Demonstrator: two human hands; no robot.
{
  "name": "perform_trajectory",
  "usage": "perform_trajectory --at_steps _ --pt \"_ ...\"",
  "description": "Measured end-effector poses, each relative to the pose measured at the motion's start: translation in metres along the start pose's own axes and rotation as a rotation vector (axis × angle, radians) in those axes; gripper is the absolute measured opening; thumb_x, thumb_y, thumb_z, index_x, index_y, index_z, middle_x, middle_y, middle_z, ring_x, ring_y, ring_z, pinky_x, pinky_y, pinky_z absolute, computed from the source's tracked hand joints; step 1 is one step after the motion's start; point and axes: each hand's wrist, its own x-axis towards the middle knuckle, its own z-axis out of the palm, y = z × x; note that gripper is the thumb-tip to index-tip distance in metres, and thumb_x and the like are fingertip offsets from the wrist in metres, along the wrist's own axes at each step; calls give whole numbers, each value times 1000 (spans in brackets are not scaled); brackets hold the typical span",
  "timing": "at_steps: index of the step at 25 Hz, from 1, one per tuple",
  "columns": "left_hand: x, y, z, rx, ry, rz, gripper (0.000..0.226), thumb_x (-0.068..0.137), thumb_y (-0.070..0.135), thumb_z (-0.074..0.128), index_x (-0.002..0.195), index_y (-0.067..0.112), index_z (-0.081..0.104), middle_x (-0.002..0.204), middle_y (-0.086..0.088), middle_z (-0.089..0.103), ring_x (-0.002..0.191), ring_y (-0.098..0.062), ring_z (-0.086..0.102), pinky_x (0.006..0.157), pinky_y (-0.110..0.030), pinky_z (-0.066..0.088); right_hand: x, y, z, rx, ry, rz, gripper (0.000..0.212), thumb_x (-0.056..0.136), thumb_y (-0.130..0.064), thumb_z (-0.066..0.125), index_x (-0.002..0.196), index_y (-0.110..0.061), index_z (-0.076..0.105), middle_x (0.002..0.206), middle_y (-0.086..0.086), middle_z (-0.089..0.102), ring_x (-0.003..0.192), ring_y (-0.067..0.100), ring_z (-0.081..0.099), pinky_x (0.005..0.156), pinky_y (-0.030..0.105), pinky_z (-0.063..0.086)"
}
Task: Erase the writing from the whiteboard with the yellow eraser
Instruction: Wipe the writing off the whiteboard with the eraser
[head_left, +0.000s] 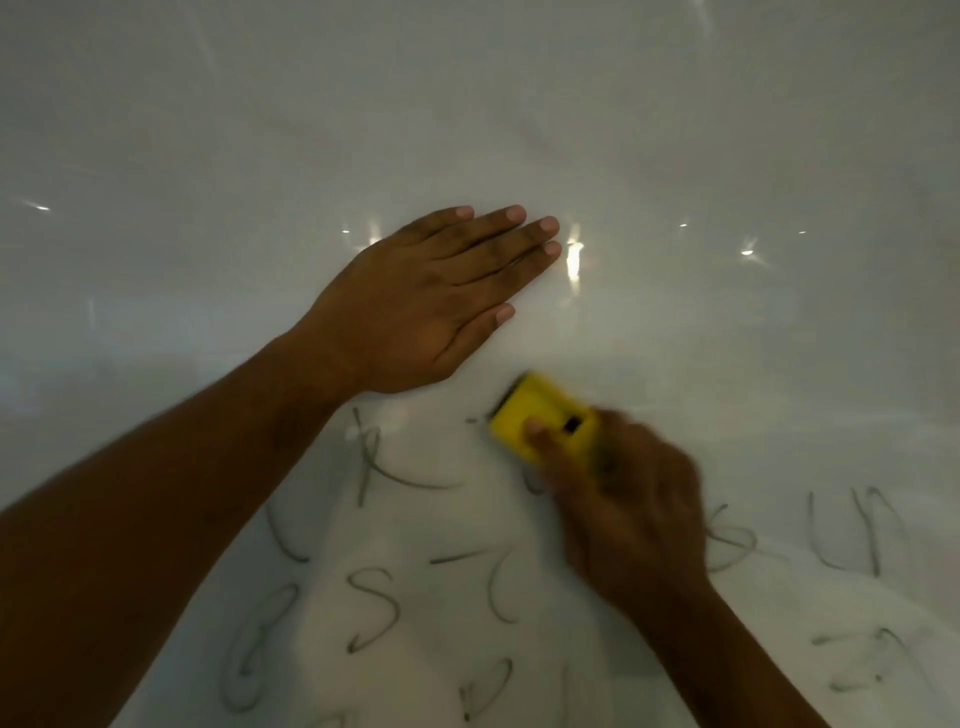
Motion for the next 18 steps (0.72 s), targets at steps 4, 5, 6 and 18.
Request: perform_trajectory --at_steps 4,5,6,18 --pt "-28 -11 -10 13 -50 -44 57 115 34 27 168 14 27 175 -4 25 163 -20 23 132 -39 21 15 -42 8 100 79 384 56 91 -24 58 147 -25 52 133 25 49 111 41 49 86 45 37" --pt "-31 -13 -13 9 -64 -43 57 115 34 27 168 14 26 175 -4 24 163 -20 22 132 -38 19 8 -62 8 53 33 145 59 88 -21 60 147 -26 54 132 26 51 109 41 52 85 46 40" --pt "-35 -15 -16 9 -76 -47 57 115 34 26 168 14 26 176 -4 24 163 -20 22 132 -38 19 4 -66 6 10 5 -35 61 86 -19 60 147 -26 55 131 26 53 106 42 54 84 47 42" --pt "-79 -35 -39 4 -186 -170 59 115 37 22 169 14 20 177 -6 18 164 -23 17 133 -40 15 24 -42 5 75 91 629 56 94 -26 58 149 -28 48 135 31 53 113 38 45 88 47 37"
